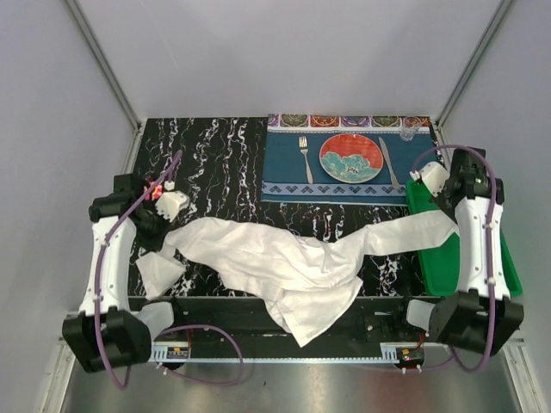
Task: Pin the brooch onto the clothing
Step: Place the clothes at the center of the board.
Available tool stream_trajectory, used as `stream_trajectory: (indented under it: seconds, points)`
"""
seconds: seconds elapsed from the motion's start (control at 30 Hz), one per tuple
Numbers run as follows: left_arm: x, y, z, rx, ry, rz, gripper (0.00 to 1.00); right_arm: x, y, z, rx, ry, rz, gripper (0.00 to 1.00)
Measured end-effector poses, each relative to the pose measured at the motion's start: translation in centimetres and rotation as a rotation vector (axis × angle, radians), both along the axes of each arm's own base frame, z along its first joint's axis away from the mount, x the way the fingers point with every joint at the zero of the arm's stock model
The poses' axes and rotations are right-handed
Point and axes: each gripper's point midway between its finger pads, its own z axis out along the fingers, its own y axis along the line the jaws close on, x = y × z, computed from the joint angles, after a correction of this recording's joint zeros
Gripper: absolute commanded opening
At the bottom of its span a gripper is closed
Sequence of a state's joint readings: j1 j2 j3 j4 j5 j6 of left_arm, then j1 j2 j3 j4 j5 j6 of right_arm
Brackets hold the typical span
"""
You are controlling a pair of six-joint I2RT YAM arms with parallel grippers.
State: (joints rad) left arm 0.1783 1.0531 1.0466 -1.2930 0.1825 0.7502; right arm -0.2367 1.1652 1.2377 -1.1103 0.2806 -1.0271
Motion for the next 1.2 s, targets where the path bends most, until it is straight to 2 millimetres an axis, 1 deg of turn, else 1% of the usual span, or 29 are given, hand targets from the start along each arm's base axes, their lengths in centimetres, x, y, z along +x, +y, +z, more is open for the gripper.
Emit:
stream_trajectory:
  seconds: [0.07, 0.1, 0.13, 0.2, 0.23, 0.27, 0.3, 0.37, 0.4, 0.43, 0.5, 0.57, 0.67, 0.8, 0.87, 0.9, 1.0, 1.1, 1.13, 1.2]
  points:
    - [1.2, 0.0, -1.0, -0.018, 0.03, -0.001, 0.21, 0.9, -0.8, -1.7, 0.028, 0.05, -0.027, 0.0]
    - [1.8, -0.2, -1.5, -0.033, 0.032, -0.012, 0.39, 1.1, -1.4, -2.4, 0.039, 0.071, -0.045, 0.0]
    - [2.2, -0.4, -1.8, -0.043, 0.022, -0.036, 0.51, 1.2, -2.0, -3.0, 0.056, 0.086, -0.066, 0.0]
    - [2.4, -1.0, -2.0, -0.068, -0.01, -0.098, 0.7, 1.2, -3.4, -3.6, 0.072, 0.095, -0.109, 0.0]
    - [2.4, -1.5, -1.9, -0.081, -0.04, -0.143, 0.85, 1.1, -4.0, -3.7, 0.084, 0.093, -0.13, 0.0]
    - [2.3, -2.1, -1.6, -0.09, -0.074, -0.196, 0.87, 1.0, -4.7, -3.6, 0.089, 0.086, -0.15, 0.0]
    - [2.2, -2.6, -1.2, -0.094, -0.106, -0.243, 0.88, 0.9, -5.1, -3.5, 0.093, 0.078, -0.16, 0.0]
    - [1.8, -4.5, -0.3, -0.115, -0.191, -0.379, 0.86, 0.5, -5.6, -3.2, 0.101, 0.063, -0.176, 0.0]
    - [1.5, -5.6, 0.1, -0.12, -0.229, -0.451, 0.85, 0.5, -5.6, -3.1, 0.107, 0.056, -0.173, 0.0]
    - [1.1, -7.0, 0.3, -0.13, -0.264, -0.55, 0.84, 0.5, -5.4, -3.1, 0.116, 0.053, -0.167, 0.0]
    - [0.2, -9.3, -0.3, -0.149, -0.29, -0.703, 0.8, 0.5, -5.1, -3.1, 0.127, 0.05, -0.162, 0.0]
    - [-1.1, -11.0, -1.7, -0.159, -0.269, -0.845, 0.79, 0.5, -4.9, -3.1, 0.135, 0.047, -0.156, 0.0]
    - [-2.2, -12.4, -4.2, -0.151, -0.228, -1.002, 0.77, 0.2, -5.2, -3.2, 0.142, 0.048, -0.166, 0.0]
    - [-2.6, -13.4, -7.1, -0.099, -0.235, -1.135, 0.78, -1.0, -6.4, -3.0, 0.149, 0.048, -0.21, 0.0]
    - [-2.5, -13.8, -8.4, -0.074, -0.252, -1.175, 0.75, -1.3, -6.9, -2.9, 0.153, 0.045, -0.226, 0.0]
    - [-2.5, -13.9, -9.2, -0.056, -0.259, -1.197, 0.69, -1.4, -7.0, -2.9, 0.155, 0.044, -0.231, 0.0]
    - [-2.1, -14.2, -10.5, -0.016, -0.268, -1.235, 0.59, -1.6, -7.1, -2.9, 0.159, 0.047, -0.233, 0.0]
    - [-0.9, -14.6, -11.2, 0.022, -0.28, -1.242, 0.4, -1.6, -7.1, -2.9, 0.161, 0.05, -0.23, 0.0]
    - [-0.6, -14.7, -11.2, 0.03, -0.289, -1.236, 0.28, -1.6, -7.1, -2.9, 0.162, 0.05, -0.228, 0.0]
    - [0.2, -15.0, -10.9, 0.039, -0.324, -1.234, 0.17, -1.7, -7.1, -3.0, 0.164, 0.053, -0.226, 0.0]
